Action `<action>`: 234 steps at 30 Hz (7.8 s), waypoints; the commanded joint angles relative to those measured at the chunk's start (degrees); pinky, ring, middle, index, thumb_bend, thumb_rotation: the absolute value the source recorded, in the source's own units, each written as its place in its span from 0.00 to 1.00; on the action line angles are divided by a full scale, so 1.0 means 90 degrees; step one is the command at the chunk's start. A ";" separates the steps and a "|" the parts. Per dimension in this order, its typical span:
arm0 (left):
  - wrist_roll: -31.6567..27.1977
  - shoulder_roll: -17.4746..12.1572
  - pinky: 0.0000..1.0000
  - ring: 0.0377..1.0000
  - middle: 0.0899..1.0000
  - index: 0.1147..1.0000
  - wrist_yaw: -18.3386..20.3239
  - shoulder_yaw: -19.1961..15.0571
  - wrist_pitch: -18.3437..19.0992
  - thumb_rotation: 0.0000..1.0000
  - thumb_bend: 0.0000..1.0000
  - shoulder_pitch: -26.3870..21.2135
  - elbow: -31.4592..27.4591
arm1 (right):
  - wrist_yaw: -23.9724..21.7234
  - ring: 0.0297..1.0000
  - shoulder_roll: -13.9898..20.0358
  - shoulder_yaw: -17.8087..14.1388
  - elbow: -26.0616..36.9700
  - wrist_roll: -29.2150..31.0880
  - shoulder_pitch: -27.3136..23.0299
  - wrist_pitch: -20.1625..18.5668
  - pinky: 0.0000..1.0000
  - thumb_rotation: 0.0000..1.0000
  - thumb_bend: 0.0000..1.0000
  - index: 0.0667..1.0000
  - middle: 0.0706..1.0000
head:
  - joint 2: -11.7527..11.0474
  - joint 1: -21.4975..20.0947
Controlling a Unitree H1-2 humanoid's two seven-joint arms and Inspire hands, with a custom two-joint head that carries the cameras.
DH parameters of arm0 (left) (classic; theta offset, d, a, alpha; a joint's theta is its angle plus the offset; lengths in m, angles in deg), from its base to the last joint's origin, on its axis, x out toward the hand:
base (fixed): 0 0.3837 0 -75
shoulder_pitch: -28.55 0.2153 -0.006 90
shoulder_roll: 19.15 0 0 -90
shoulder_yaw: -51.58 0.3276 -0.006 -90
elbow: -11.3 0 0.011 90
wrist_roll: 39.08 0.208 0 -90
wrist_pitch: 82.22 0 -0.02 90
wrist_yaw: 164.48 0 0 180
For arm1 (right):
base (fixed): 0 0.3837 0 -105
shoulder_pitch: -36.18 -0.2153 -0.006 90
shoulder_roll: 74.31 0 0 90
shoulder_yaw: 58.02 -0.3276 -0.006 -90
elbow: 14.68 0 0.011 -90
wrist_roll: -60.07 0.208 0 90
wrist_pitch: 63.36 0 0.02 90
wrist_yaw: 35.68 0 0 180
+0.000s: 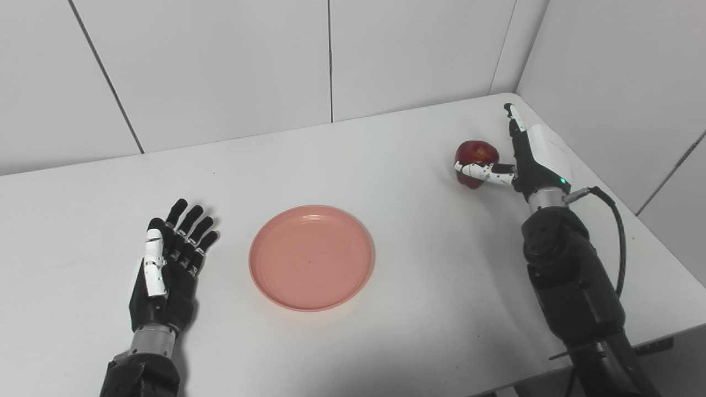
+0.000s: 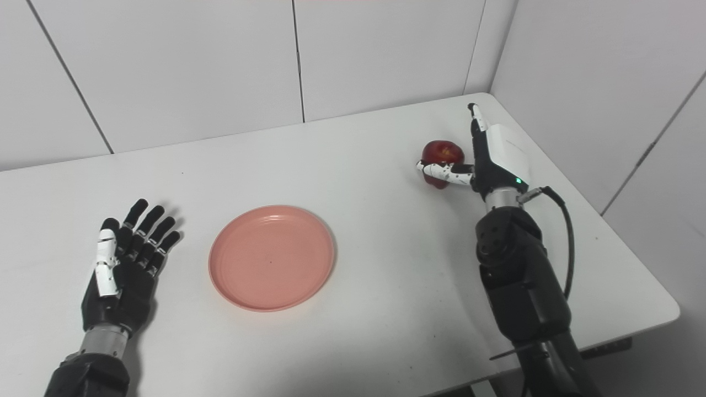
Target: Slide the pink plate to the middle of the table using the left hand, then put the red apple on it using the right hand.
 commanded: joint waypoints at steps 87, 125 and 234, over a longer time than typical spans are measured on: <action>0.0049 0.0025 0.89 0.88 0.89 0.87 -0.0101 0.0107 0.0264 1.00 0.42 0.0107 -0.0279 | 0.1242 0.43 0.0609 0.0615 -0.2001 0.1125 -0.1103 0.1122 0.36 0.13 0.52 0.45 0.46 | 0.0134 0.0168; 0.0362 0.0273 0.88 0.88 0.88 0.87 -0.0315 0.0350 0.0203 1.00 0.43 0.0160 -0.0400 | 0.0144 0.42 0.0044 0.1131 0.1293 0.0695 -0.1154 0.0509 0.36 0.13 0.51 0.45 0.44 | 0.0083 0.0835; 0.0958 0.0811 0.84 0.86 0.86 0.86 -0.1041 0.0595 0.0475 1.00 0.44 0.0034 -0.0796 | -0.0339 0.53 -0.1651 0.3252 0.0505 -0.0638 -0.0028 0.1703 0.45 0.33 0.96 0.57 0.58 | 0.0560 0.2678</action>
